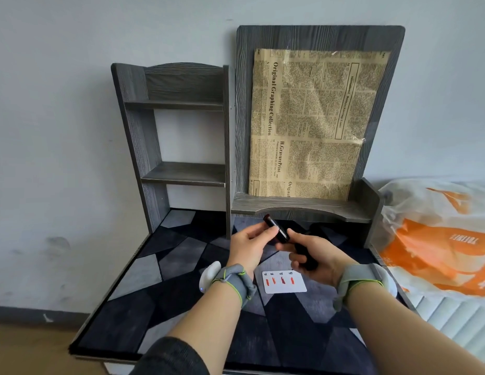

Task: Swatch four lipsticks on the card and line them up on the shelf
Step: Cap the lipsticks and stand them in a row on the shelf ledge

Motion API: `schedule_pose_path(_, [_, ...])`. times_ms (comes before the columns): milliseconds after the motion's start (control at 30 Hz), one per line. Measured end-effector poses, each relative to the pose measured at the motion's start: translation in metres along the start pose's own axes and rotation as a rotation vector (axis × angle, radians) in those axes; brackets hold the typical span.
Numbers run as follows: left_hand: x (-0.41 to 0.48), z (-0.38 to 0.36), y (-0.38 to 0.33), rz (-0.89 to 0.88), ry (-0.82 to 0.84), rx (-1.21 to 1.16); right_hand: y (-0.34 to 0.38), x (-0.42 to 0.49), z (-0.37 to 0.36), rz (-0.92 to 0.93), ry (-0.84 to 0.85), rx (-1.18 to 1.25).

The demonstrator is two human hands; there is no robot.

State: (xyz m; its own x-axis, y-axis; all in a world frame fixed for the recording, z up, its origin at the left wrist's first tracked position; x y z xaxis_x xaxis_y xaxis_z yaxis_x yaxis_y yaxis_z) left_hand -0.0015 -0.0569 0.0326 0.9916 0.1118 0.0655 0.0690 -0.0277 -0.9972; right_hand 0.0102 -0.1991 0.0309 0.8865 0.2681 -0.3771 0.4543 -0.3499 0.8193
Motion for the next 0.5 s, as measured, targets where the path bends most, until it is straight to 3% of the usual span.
schedule_pose_path(167, [0.0,0.002,0.002,0.016,-0.015,0.014,0.002,0.003,0.002,0.042,0.005,-0.05])
schedule_pose_path(333, [0.004,0.005,0.004,0.072,-0.047,0.001,0.002,0.007,0.011,0.032,-0.127,-0.004])
schedule_pose_path(500, [0.011,0.01,0.01,0.024,0.026,0.312,0.007,0.015,0.02,0.104,-0.196,0.223])
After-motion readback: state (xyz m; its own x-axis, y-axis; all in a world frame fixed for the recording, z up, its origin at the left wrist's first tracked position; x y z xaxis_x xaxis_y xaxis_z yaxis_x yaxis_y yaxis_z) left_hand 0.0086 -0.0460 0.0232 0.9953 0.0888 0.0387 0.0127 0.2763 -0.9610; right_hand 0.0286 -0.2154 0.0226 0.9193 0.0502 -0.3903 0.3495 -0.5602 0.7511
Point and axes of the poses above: each hand's wrist, its own x-axis towards the middle knuckle, its own z-axis out of the back of the hand, y = z × x, the point moved 3 cm from there along x, towards the middle knuckle, and after that the axes turned 9 degrees about x, right-handed, at the moved point
